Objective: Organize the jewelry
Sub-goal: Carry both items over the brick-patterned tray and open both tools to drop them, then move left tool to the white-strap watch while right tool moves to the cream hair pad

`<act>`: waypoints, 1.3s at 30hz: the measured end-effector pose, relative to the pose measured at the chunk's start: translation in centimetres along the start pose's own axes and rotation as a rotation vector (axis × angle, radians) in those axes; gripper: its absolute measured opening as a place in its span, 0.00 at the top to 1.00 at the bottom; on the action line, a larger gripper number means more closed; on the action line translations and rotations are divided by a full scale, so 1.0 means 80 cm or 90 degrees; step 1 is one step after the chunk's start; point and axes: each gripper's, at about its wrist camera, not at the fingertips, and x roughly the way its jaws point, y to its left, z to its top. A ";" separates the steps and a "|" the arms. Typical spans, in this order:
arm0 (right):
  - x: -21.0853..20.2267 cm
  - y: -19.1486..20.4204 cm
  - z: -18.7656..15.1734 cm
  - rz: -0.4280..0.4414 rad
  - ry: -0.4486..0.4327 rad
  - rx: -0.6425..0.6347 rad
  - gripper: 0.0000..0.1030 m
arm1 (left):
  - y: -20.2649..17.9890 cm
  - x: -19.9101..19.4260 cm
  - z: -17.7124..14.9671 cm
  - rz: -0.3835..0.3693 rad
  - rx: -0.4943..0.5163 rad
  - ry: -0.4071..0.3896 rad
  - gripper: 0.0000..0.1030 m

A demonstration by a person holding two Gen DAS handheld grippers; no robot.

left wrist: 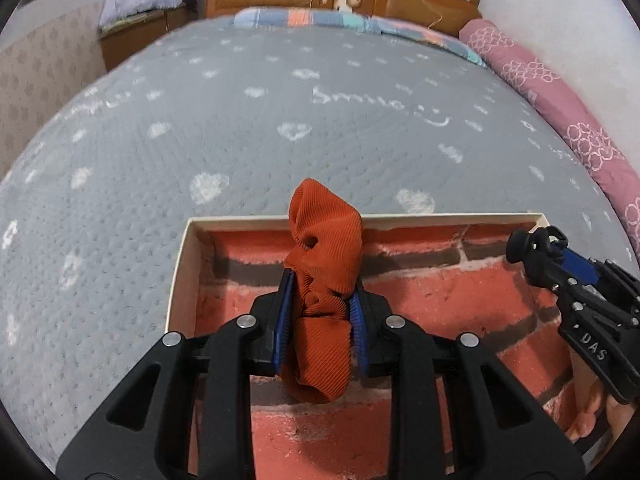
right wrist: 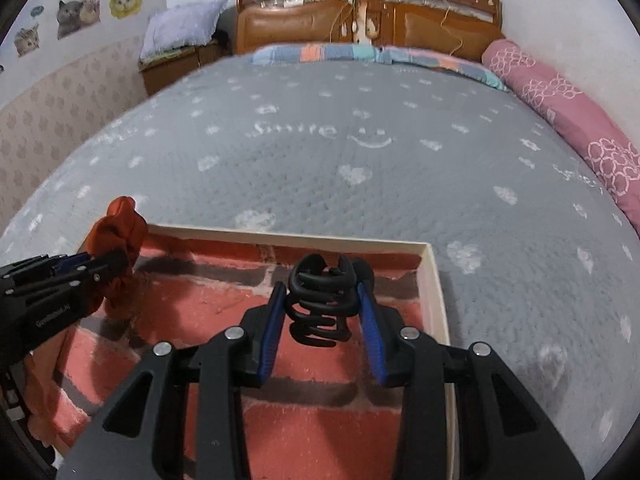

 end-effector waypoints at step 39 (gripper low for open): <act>-0.284 0.002 -0.145 -0.016 -0.132 0.028 0.26 | 0.052 -0.303 -0.183 0.069 0.092 -0.176 0.05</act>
